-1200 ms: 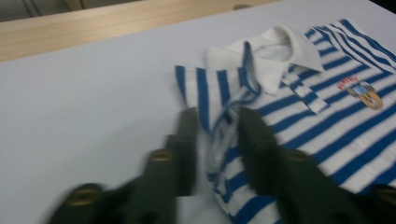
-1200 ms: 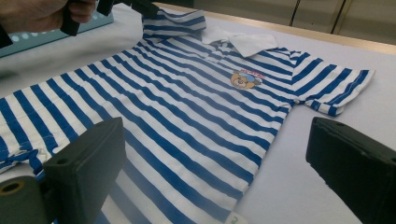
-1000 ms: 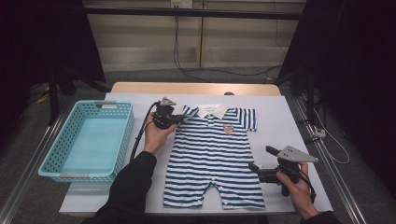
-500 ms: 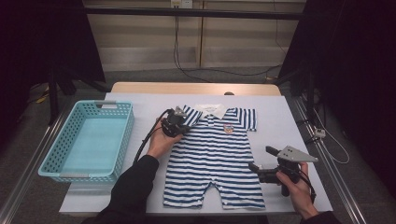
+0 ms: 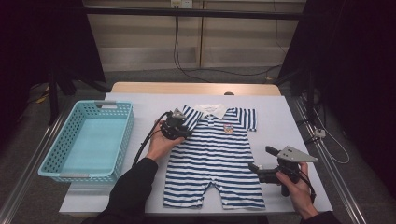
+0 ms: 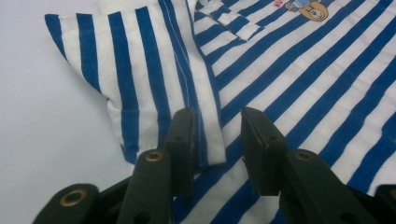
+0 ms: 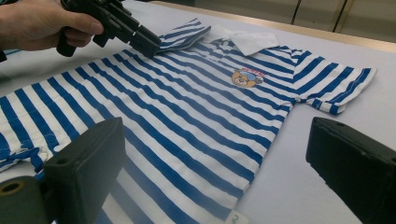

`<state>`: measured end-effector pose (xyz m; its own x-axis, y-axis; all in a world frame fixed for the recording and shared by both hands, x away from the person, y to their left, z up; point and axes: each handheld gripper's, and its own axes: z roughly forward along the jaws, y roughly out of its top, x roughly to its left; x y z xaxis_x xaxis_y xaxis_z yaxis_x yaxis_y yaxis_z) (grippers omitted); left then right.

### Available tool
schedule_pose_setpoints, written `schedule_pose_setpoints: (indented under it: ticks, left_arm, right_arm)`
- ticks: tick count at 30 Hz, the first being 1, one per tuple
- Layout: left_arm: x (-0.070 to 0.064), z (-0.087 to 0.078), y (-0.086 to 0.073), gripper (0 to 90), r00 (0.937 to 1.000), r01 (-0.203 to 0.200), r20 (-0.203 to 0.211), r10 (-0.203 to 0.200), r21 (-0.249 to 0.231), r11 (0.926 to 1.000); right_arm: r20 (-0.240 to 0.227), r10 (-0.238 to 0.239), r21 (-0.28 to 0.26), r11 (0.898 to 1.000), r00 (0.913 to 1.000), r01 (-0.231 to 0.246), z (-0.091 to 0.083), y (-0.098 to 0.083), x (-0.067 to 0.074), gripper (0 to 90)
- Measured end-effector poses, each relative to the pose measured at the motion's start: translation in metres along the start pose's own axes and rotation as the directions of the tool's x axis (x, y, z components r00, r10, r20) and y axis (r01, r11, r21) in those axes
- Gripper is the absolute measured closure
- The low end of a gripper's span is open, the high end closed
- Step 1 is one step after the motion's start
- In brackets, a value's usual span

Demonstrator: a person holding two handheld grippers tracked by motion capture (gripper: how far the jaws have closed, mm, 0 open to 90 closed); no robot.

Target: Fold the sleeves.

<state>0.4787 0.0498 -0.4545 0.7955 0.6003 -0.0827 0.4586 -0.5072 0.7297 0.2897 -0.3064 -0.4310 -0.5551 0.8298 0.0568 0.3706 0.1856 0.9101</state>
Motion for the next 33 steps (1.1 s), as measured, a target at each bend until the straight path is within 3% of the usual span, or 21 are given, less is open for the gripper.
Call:
schedule_pose_setpoints:
  ticks: [4,6,9,10,11,14,16,17,20,23,29,31,33]
  left_arm:
    - [0.002,-0.009,-0.004,54.6,0.9992,0.037,0.019,-0.035,-0.085,0.9957]
    - [0.002,-0.013,-0.005,43.2,0.9972,0.074,0.003,-0.074,-0.120,0.9900]
    - [0.004,-0.020,-0.005,32.8,0.9982,0.055,-0.019,-0.057,-0.124,0.9908]
    - [0.000,-0.020,-0.005,28.1,0.9935,0.110,-0.012,-0.113,-0.145,0.9834]
    - [0.001,-0.024,-0.005,24.0,0.9968,0.066,-0.038,-0.071,-0.130,0.9893]
    - [-0.007,-0.032,-0.004,16.0,0.9951,0.079,-0.048,-0.086,-0.147,0.9861]
    - [-0.014,-0.038,-0.003,8.7,0.9963,0.059,-0.052,-0.069,-0.159,0.9855]
    - [-0.016,-0.041,-0.003,8.6,0.9966,0.054,-0.054,-0.063,-0.153,0.9868]
    - [-0.024,-0.053,-0.003,7.1,0.9973,0.055,-0.037,-0.064,-0.199,0.9784]
    - [-0.030,-0.065,-0.006,5.7,0.9966,0.064,-0.039,-0.073,-0.183,0.9811]
    - [-0.039,-0.093,-0.017,4.5,0.9981,0.054,-0.016,-0.060,-0.266,0.9626]
    - [-0.050,-0.101,-0.018,4.1,0.9962,0.001,-0.083,-0.023,-0.262,0.9651]
    - [-0.058,-0.108,-0.023,4.1,0.9957,-0.023,-0.093,-0.004,-0.279,0.9599]
  right_arm:
    - [0.005,0.017,0.001,1.000,0.9998,-0.017,0.000,0.001,0.000,5.5]
    - [0.004,0.019,0.001,1.000,0.9998,-0.019,0.001,0.001,-0.002,5.1]
    - [-0.001,0.022,-0.005,1.000,0.9998,-0.022,0.001,0.001,-0.004,4.8]
    - [-0.006,0.024,-0.006,1.000,0.9997,-0.024,0.001,0.002,-0.004,4.8]
    - [-0.012,0.035,-0.009,0.999,0.9993,-0.035,0.002,0.002,-0.004,4.8]
    - [-0.016,0.044,-0.013,0.999,0.9989,-0.044,0.003,0.002,-0.005,5.0]
    - [-0.025,0.059,-0.029,0.998,0.9979,-0.060,0.003,0.002,-0.007,5.1]
    - [-0.033,0.063,-0.040,0.997,0.9975,-0.064,0.003,0.002,-0.009,4.9]
    - [-0.030,0.079,-0.052,0.995,0.9964,-0.080,0.003,0.003,-0.010,5.0]
    - [-0.017,0.079,-0.058,0.995,0.9967,-0.080,0.004,0.003,-0.012,4.9]
    - [-0.006,0.027,-0.053,0.998,0.9996,-0.027,0.004,0.006,-0.011,6.6]
    - [-0.003,0.030,-0.053,0.998,0.9995,-0.030,0.005,0.007,-0.011,6.6]
    - [-0.004,0.047,-0.049,0.998,0.9989,-0.048,0.008,0.009,-0.013,6.6]
